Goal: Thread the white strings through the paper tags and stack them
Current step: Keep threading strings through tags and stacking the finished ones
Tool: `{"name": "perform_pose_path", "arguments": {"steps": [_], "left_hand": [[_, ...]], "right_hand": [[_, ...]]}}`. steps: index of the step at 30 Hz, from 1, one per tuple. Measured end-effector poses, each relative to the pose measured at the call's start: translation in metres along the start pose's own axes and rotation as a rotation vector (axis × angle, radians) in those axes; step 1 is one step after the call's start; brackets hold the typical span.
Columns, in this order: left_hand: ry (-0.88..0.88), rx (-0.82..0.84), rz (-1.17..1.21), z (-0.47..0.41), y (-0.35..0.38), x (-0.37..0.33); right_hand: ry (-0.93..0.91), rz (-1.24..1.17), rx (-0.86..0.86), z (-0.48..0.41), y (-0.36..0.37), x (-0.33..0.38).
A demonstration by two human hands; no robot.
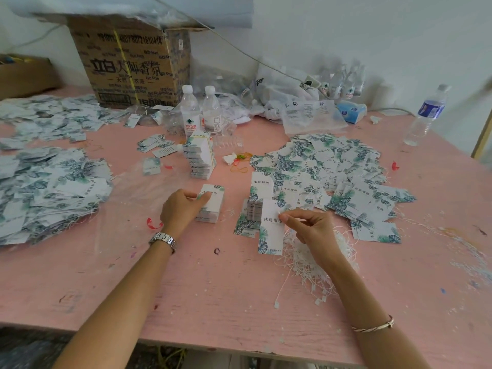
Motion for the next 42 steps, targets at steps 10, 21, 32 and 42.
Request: {"name": "perform_pose_path", "arguments": {"steps": [10,21,32,42], "left_hand": [[0.013,-0.093,0.185,-0.003,-0.017,0.003],[0.140,0.022,0.586,0.082,0.027,-0.032],[0.169,-0.052,0.661,0.107,0.051,-0.039],[0.216,-0.114,0.647,0.111,0.046,-0.034]], "right_hand": [[0.012,0.024,0.003,0.001,0.000,-0.005],[-0.049,0.078,-0.057,-0.001,0.004,-0.008],[-0.081,0.026,-0.080,0.002,0.001,-0.003],[-0.083,0.063,-0.180,0.000,-0.010,-0.002]]}}
Point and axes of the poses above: each hand's wrist, its own z-axis away from the middle knuckle, its own y-axis out of the palm, x = y × z, the point moved 8 cm from there along -z, towards the middle knuckle, and after that the axes turned 3 degrees about z, right-handed, at the moved point
